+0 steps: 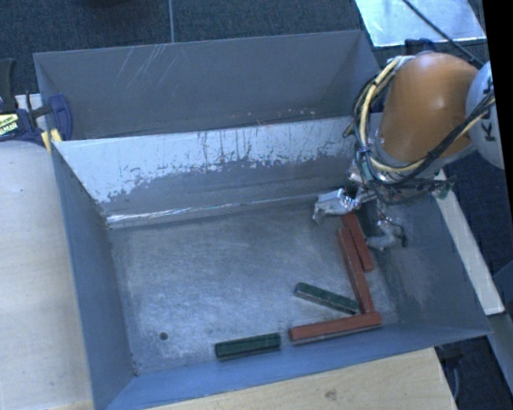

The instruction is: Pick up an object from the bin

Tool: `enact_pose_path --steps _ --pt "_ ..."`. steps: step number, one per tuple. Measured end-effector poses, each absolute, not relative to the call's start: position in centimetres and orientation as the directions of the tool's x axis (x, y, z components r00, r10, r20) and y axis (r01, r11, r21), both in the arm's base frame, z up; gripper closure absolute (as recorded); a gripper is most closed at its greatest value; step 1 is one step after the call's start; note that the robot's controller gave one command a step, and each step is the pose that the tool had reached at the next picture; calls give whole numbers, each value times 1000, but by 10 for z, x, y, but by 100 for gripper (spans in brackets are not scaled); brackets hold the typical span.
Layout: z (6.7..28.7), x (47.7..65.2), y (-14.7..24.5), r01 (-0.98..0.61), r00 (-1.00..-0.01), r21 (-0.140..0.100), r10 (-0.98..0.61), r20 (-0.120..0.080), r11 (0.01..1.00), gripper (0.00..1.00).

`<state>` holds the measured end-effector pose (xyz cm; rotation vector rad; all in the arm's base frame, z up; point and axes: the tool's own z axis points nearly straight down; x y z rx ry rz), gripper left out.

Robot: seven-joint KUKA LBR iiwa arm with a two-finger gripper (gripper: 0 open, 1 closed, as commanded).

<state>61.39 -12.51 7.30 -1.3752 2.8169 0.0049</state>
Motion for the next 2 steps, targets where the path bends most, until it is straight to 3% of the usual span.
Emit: enact_pose_path --steps 1,2 --pt "71 609 -127 -790 -613 13 -790 8 614 100" --pt "118 607 -120 -868 -497 -6 -868 -4 497 100"
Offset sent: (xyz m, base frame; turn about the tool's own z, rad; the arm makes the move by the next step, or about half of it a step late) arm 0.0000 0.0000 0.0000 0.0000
